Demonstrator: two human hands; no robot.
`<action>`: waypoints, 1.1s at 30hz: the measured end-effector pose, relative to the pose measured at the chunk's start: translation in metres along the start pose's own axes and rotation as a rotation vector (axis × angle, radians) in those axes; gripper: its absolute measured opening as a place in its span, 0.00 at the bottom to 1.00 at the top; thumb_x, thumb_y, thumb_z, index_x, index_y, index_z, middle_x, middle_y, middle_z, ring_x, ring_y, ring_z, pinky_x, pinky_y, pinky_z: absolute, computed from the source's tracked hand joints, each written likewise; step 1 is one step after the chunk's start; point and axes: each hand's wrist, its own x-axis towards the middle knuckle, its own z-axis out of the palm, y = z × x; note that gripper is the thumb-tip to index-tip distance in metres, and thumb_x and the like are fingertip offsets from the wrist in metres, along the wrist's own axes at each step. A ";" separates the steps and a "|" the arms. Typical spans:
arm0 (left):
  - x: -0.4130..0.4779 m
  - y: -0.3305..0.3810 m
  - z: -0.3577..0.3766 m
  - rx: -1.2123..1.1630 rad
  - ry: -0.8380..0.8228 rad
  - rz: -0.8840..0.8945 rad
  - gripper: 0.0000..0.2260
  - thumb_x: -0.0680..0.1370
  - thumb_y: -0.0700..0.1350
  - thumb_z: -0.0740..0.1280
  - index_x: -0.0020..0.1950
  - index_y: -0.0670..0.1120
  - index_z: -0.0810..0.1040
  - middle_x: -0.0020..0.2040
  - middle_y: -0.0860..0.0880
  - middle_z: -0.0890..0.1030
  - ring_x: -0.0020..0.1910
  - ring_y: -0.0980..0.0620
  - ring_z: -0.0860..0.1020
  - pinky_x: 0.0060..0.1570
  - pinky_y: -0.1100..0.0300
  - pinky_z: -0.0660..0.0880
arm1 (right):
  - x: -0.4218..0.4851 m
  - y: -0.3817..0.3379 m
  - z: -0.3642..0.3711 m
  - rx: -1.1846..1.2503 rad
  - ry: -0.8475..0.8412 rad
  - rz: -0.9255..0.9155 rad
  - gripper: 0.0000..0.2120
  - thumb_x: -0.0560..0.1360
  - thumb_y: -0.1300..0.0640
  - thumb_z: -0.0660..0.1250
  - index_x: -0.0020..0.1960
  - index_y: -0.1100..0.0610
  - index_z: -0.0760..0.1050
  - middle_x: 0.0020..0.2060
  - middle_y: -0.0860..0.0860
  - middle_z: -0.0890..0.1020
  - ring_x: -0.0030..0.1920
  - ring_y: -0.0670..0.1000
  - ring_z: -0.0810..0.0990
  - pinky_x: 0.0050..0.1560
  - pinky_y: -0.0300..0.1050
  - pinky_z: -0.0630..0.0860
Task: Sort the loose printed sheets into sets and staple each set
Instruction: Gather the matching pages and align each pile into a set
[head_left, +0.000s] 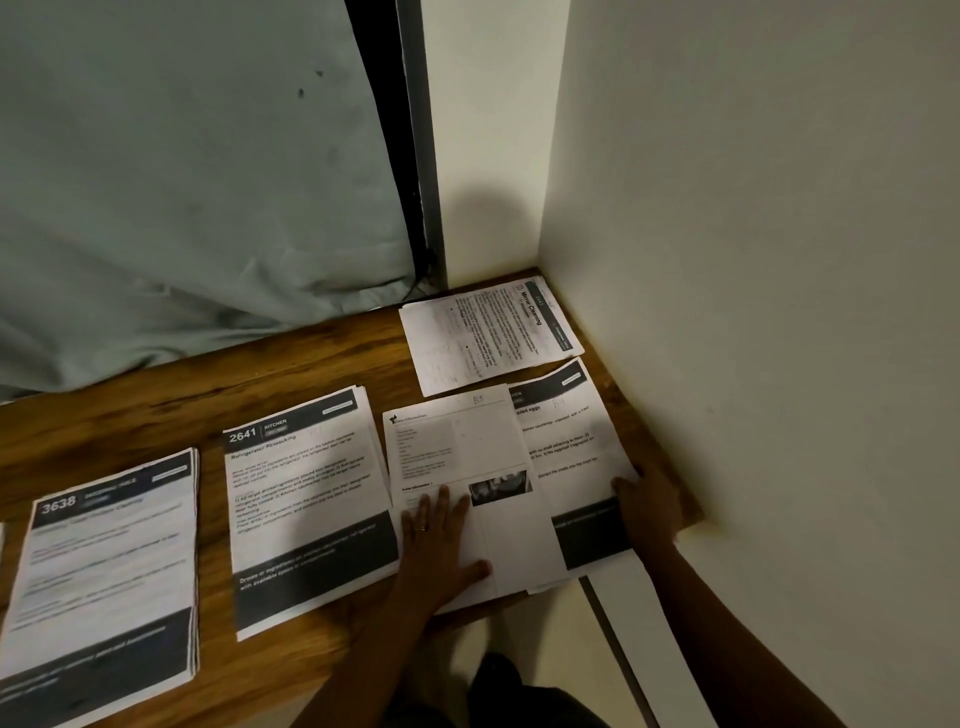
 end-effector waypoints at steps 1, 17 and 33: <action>0.000 0.000 0.000 0.000 0.000 -0.003 0.45 0.74 0.66 0.61 0.76 0.51 0.34 0.76 0.45 0.33 0.69 0.45 0.28 0.67 0.48 0.30 | 0.000 -0.001 -0.003 0.004 0.011 -0.010 0.19 0.78 0.57 0.64 0.67 0.59 0.69 0.57 0.59 0.77 0.56 0.58 0.77 0.54 0.50 0.73; 0.005 -0.006 -0.003 -0.151 0.066 -0.012 0.36 0.76 0.66 0.54 0.77 0.53 0.45 0.78 0.48 0.42 0.77 0.44 0.41 0.73 0.48 0.38 | -0.010 -0.086 -0.101 0.282 0.363 -0.477 0.10 0.75 0.59 0.67 0.55 0.61 0.77 0.48 0.56 0.82 0.46 0.54 0.79 0.49 0.39 0.71; -0.011 -0.016 0.002 -0.524 0.299 -0.091 0.35 0.77 0.64 0.56 0.77 0.50 0.49 0.78 0.46 0.45 0.77 0.47 0.45 0.73 0.53 0.42 | -0.056 -0.021 0.046 0.010 -0.226 -0.300 0.19 0.78 0.60 0.62 0.68 0.59 0.65 0.66 0.55 0.71 0.65 0.54 0.69 0.67 0.48 0.65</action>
